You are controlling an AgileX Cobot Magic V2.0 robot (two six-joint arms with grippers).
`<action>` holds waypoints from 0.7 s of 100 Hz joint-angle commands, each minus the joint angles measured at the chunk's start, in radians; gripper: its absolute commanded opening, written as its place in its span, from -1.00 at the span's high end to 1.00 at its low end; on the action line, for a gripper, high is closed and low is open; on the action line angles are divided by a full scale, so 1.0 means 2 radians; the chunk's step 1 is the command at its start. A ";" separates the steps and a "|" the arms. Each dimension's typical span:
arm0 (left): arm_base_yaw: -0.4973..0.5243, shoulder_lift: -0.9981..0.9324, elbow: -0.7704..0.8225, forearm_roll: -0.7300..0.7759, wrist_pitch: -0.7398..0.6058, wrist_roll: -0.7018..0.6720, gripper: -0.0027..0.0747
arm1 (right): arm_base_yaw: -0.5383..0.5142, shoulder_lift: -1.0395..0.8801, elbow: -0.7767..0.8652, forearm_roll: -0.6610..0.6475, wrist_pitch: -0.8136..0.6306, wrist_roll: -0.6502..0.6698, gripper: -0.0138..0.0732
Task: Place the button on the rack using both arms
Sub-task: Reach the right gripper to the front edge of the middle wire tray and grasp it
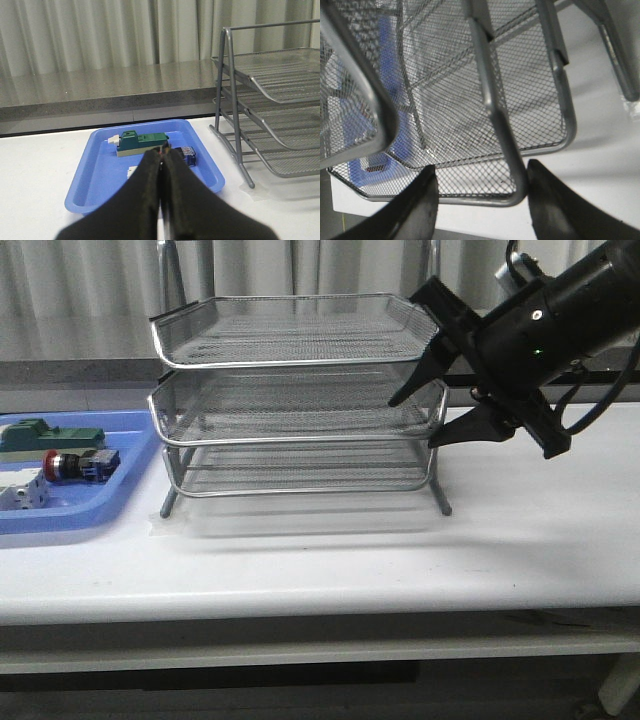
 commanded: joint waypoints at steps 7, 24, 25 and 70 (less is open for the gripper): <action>0.000 -0.016 0.027 -0.003 -0.040 -0.004 0.99 | -0.001 -0.011 -0.018 0.029 0.016 -0.012 -0.27; 0.000 -0.016 0.027 -0.003 -0.040 -0.004 0.99 | -0.001 -0.009 -0.018 0.029 0.015 -0.012 -0.07; 0.000 -0.016 0.027 -0.003 -0.040 -0.004 0.99 | -0.001 -0.009 -0.018 0.029 0.015 -0.012 -0.05; 0.000 -0.016 0.027 -0.003 -0.040 -0.004 0.99 | -0.001 -0.009 -0.018 0.024 0.035 -0.012 0.72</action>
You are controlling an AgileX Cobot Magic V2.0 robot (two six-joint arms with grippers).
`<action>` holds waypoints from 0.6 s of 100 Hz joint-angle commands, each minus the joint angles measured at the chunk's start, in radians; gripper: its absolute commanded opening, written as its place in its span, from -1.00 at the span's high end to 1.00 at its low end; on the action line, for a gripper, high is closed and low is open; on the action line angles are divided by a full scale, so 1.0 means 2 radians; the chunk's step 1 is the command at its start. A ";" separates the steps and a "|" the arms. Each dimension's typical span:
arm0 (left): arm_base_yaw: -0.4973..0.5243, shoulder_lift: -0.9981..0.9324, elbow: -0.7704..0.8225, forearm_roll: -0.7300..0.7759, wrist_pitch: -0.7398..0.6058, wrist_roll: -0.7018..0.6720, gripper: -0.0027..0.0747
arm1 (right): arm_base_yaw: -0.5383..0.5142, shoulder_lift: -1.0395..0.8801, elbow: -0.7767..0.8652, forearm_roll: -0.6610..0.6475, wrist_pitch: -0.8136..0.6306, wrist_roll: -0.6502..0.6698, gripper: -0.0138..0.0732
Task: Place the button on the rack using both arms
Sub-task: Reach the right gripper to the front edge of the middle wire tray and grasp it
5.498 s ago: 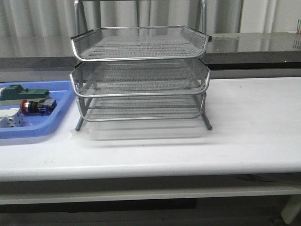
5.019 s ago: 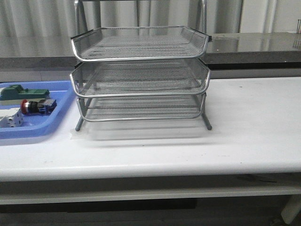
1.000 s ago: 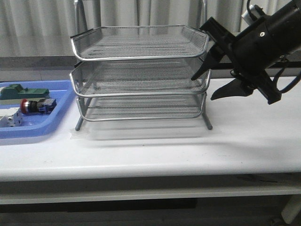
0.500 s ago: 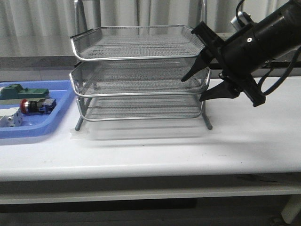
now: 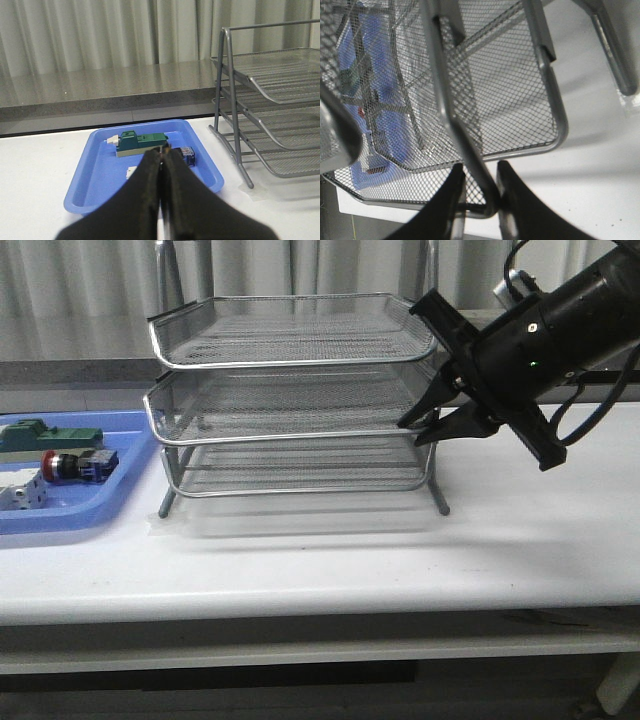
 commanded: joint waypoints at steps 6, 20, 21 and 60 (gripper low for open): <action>0.000 -0.016 0.027 -0.003 -0.040 -0.004 0.99 | -0.001 -0.023 -0.014 0.004 0.034 -0.011 0.72; 0.000 -0.016 0.027 -0.003 -0.040 -0.004 0.99 | -0.001 -0.023 -0.014 -0.017 0.052 -0.011 0.72; 0.000 -0.016 0.027 -0.003 -0.040 -0.004 0.99 | -0.001 -0.023 -0.014 -0.018 0.053 -0.011 0.72; 0.000 -0.016 0.027 -0.003 -0.040 -0.004 0.99 | -0.001 -0.027 0.015 -0.039 0.086 -0.011 0.72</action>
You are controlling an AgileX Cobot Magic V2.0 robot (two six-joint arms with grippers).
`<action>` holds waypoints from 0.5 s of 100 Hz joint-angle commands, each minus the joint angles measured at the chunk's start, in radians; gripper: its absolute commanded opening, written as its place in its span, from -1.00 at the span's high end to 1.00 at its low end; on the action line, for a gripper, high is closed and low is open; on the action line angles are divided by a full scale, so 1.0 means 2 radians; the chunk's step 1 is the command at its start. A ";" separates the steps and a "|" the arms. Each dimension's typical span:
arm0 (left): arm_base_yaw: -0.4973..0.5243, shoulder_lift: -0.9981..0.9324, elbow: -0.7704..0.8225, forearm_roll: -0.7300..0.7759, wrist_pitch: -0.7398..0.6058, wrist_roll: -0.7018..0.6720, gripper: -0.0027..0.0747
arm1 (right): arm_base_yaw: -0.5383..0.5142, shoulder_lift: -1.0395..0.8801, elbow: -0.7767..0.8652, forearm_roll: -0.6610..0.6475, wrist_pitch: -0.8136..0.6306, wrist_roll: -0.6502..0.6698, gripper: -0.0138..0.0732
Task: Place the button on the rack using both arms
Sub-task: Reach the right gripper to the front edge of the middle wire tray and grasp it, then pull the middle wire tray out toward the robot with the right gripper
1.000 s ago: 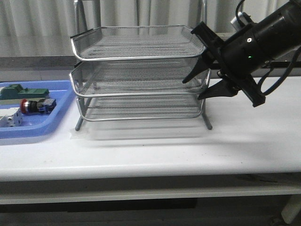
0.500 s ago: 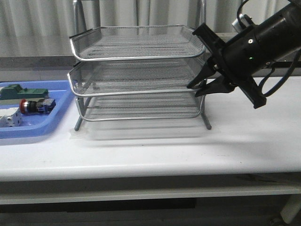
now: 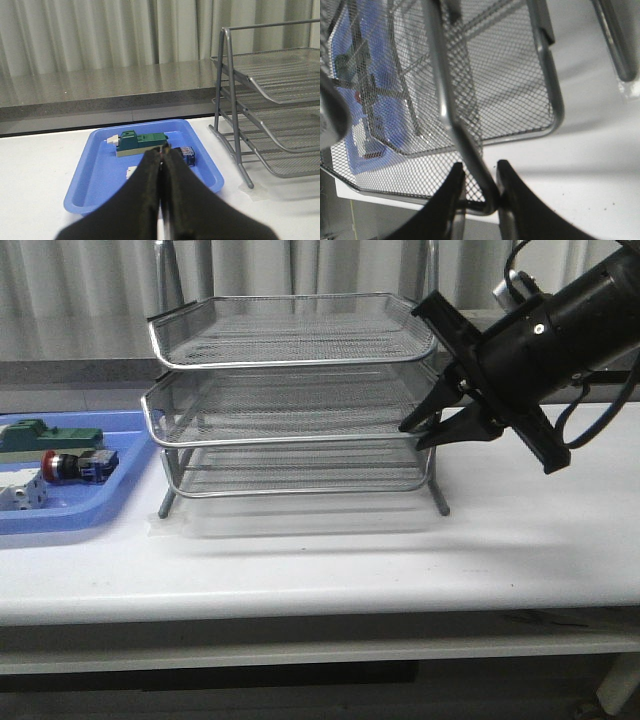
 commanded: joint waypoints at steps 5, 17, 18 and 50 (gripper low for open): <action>0.000 -0.016 0.027 -0.003 -0.040 -0.004 0.99 | 0.004 -0.026 0.011 -0.017 0.062 -0.011 0.72; 0.000 -0.016 0.027 -0.003 -0.040 -0.004 0.99 | 0.004 -0.031 0.027 -0.022 0.062 -0.011 0.72; 0.000 -0.016 0.027 -0.003 -0.040 -0.004 0.99 | 0.004 -0.032 0.029 -0.022 0.061 -0.012 0.72; 0.000 -0.016 0.027 -0.003 -0.040 -0.004 0.99 | 0.004 -0.091 0.071 -0.042 0.053 -0.012 0.72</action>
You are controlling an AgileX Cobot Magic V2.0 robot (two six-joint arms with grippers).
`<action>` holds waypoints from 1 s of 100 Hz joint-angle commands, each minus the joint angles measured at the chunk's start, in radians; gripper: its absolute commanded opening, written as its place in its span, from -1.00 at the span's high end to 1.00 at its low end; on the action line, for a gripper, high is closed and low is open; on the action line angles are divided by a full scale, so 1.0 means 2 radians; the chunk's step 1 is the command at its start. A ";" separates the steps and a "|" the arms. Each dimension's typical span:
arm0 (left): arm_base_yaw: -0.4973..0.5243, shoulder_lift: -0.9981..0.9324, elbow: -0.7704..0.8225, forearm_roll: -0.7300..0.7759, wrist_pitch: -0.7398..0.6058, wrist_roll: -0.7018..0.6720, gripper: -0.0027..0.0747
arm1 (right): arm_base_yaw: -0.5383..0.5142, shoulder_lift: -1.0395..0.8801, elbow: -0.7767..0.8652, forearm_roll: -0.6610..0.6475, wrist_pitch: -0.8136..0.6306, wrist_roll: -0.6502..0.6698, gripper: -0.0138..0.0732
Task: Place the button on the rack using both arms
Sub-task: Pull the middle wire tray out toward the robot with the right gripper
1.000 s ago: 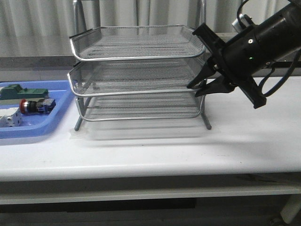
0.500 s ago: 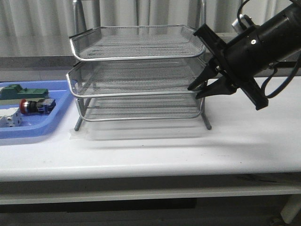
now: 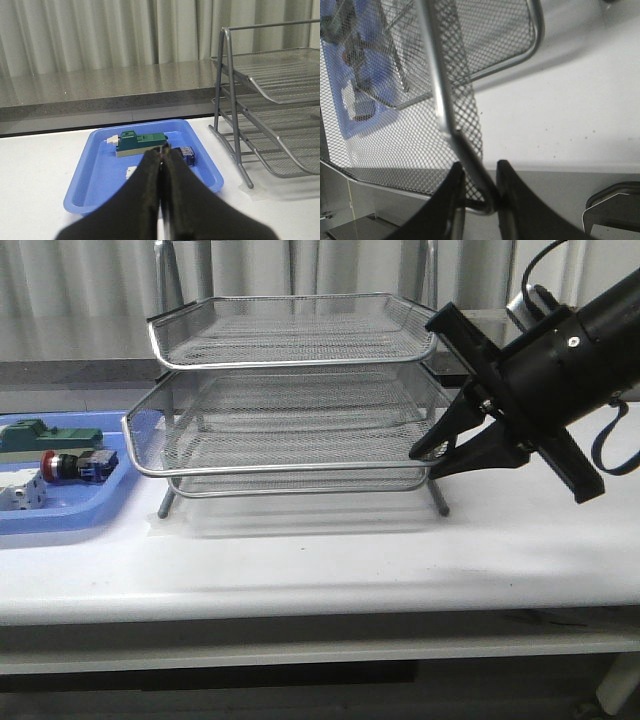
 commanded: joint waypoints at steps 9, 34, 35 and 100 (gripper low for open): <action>0.000 -0.016 0.027 -0.003 -0.040 -0.004 0.99 | 0.004 -0.051 0.015 -0.025 0.029 -0.014 0.72; 0.000 -0.016 0.027 -0.003 -0.040 -0.004 0.99 | 0.004 -0.065 0.029 -0.033 0.032 -0.014 0.72; 0.000 -0.016 0.027 -0.003 -0.040 -0.004 0.99 | 0.004 -0.065 0.029 -0.033 0.032 -0.014 0.72; 0.000 -0.016 0.027 -0.003 -0.040 -0.004 0.99 | 0.004 -0.065 0.029 -0.049 0.052 -0.020 -0.10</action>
